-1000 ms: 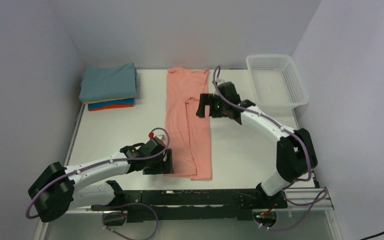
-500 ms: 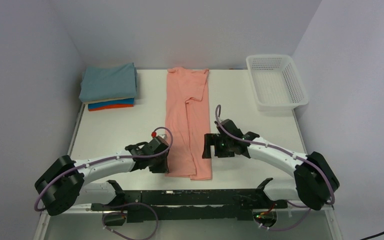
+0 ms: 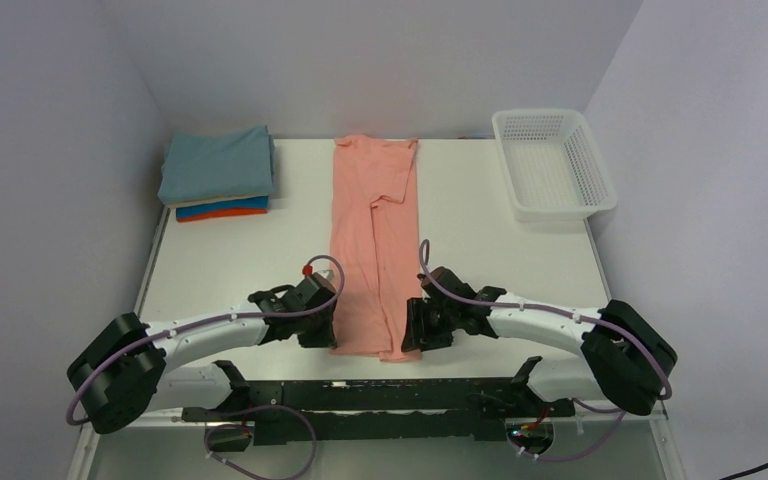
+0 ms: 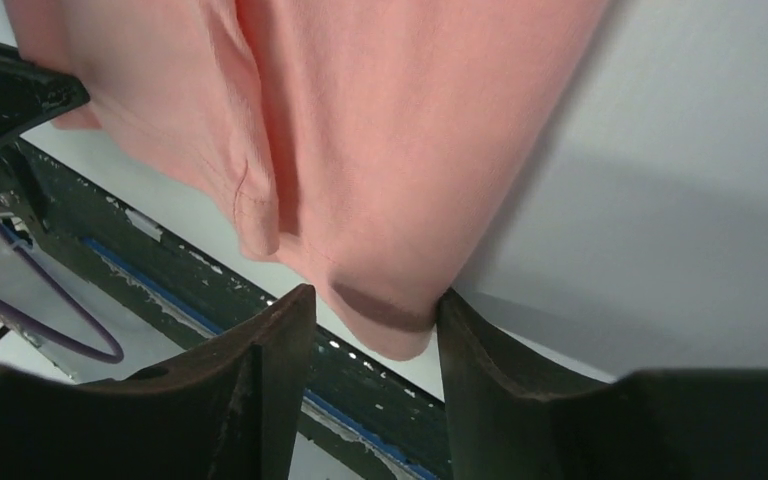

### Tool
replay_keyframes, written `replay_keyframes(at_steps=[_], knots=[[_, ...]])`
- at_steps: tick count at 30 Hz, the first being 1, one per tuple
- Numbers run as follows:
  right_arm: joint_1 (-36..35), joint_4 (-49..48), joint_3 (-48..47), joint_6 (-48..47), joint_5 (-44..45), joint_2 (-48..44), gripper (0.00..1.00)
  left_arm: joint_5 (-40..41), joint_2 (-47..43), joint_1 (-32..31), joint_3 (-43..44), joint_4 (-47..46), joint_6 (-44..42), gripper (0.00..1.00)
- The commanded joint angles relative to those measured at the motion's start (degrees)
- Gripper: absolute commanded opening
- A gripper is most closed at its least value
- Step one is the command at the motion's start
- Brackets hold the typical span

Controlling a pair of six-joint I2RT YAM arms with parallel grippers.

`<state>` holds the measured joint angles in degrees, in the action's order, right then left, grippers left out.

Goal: Fold and stack the t-shirts
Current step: Grab the bottom of the folded rectangular tshirt with both arms, then fold the folded rectangular tshirt in 1/3 of the way

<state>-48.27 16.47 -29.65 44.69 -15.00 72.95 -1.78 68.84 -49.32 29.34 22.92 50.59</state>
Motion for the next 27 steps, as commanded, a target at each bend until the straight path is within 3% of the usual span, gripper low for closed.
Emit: replay_keyframes(at_steps=[1,4,11,15,20,27], knots=[[-1.88,2.59,1.18,3.17,0.21,-0.36,0.5,-1.84,-1.24,-0.09,-2.31,2.62,0.92,0.0],[-2.18,2.99,3.0,4.51,0.19,-2.02,0.44,-2.77,-1.61,-0.08,-3.31,2.14,1.47,0.0],[-3.39,0.9,2.46,4.02,-0.8,-5.78,0.15,-5.88,-4.62,-0.1,-3.59,1.36,-0.03,0.0],[-3.35,2.68,-1.18,2.14,2.79,-6.46,0.03,-5.85,-8.16,-0.08,-2.23,0.83,-1.87,0.0],[-2.31,0.11,-7.68,-0.7,8.74,-3.96,0.02,-6.08,-8.25,3.06,2.89,-0.79,-5.06,0.0],[4.61,-2.69,-16.83,-6.26,14.56,2.11,0.01,-12.38,-2.69,13.5,8.64,-8.04,-6.43,0.0]])
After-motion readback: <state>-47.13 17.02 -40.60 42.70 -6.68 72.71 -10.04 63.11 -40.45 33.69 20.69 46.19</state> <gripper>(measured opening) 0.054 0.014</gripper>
